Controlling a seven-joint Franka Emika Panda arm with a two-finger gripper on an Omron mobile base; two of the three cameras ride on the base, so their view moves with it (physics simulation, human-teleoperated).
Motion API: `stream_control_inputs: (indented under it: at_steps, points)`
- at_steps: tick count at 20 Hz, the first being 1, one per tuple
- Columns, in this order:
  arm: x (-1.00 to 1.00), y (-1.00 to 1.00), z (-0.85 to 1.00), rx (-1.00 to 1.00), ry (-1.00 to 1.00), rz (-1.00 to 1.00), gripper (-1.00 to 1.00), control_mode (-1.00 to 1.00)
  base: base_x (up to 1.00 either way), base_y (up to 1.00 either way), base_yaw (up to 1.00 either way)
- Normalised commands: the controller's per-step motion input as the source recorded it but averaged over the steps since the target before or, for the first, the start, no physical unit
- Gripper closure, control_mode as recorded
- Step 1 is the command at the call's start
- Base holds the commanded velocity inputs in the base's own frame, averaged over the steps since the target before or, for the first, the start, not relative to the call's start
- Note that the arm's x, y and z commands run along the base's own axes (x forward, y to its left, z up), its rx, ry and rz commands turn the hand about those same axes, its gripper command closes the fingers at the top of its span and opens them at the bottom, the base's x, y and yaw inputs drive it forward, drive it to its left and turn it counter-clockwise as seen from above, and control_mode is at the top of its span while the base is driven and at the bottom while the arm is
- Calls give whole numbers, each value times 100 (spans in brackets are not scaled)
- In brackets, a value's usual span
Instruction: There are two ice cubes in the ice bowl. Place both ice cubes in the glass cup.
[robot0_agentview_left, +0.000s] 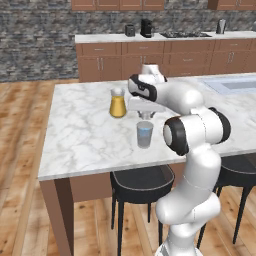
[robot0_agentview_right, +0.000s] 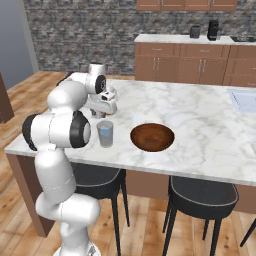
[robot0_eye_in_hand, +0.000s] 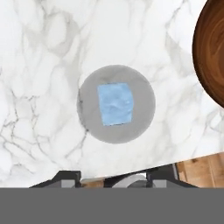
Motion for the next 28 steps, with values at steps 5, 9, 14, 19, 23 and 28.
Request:
stream_control_inputs:
  at_steps: [5,9,14,19,23,28]
  points:
    - [19,0,-28,-7,-11,0,100,-100,0,0,0]
    - [22,0,-5,-1,-12,0,100,-100,0,0,0]
    - [36,0,-11,0,0,0,100,-100,0,0,0]
    - [31,0,-23,0,0,0,100,-100,0,0,0]
    - [20,0,-22,0,1,0,100,-100,0,0,0]
    - [1,0,-20,0,3,0,100,-100,0,0,0]
